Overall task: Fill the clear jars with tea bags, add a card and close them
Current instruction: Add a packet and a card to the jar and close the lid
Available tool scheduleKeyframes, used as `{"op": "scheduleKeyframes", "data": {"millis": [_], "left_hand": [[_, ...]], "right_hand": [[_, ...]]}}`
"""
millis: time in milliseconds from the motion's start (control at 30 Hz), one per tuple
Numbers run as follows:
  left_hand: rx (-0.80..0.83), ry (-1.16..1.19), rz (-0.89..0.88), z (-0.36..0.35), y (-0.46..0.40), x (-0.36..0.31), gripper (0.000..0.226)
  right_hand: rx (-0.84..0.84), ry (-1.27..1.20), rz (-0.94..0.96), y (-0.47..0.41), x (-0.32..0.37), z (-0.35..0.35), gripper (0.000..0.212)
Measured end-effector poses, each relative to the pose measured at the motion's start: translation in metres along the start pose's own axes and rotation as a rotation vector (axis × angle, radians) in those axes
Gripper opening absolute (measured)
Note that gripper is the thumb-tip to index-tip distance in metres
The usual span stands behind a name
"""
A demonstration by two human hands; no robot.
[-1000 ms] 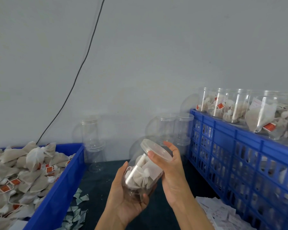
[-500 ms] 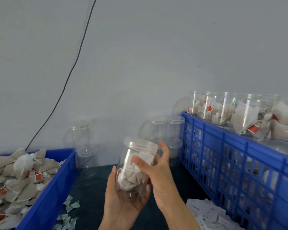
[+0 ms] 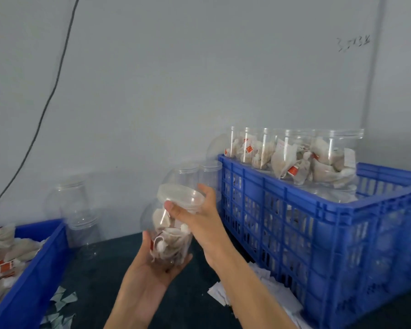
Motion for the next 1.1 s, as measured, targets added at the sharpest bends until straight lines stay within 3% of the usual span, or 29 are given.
{"op": "scheduleKeyframes", "data": {"millis": [233,467,600,733,867,1000,1100], "left_hand": [[-0.093,-0.052,-0.008,-0.016,0.003,0.021,0.059],[-0.026,-0.201,-0.044,-0.081,-0.003,0.023,0.064],[0.029,-0.392,-0.16,-0.131,-0.012,0.026,0.061],[-0.03,-0.697,-0.279,-0.172,-0.023,0.034,0.078],[0.002,-0.887,-0.383,-0.221,-0.034,0.044,0.062],[-0.029,-1.079,-0.402,-0.263,-0.048,0.058,0.072],[-0.059,-1.263,-0.424,-0.291,-0.058,0.072,0.066]], "right_hand": [[0.125,0.331,0.124,-0.001,0.034,0.021,0.101],[0.034,0.392,0.248,-0.006,0.089,0.07,0.093],[-0.065,0.375,0.33,-0.01,0.123,0.106,0.09],[-0.12,0.428,0.407,-0.013,0.153,0.143,0.087],[-0.167,0.485,0.462,-0.011,0.179,0.179,0.093],[-0.242,0.504,0.5,-0.007,0.203,0.219,0.097],[-0.275,0.533,0.49,-0.005,0.212,0.25,0.099]]}}
Point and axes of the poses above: each hand's wrist, its own y-axis away from the middle knuckle, its own z-axis out of the back of the hand, x = y × z, the point moved 8 cm from there along -y, towards the middle knuckle, and after that the axes turned 13 degrees about z, right-handed, at the moved point
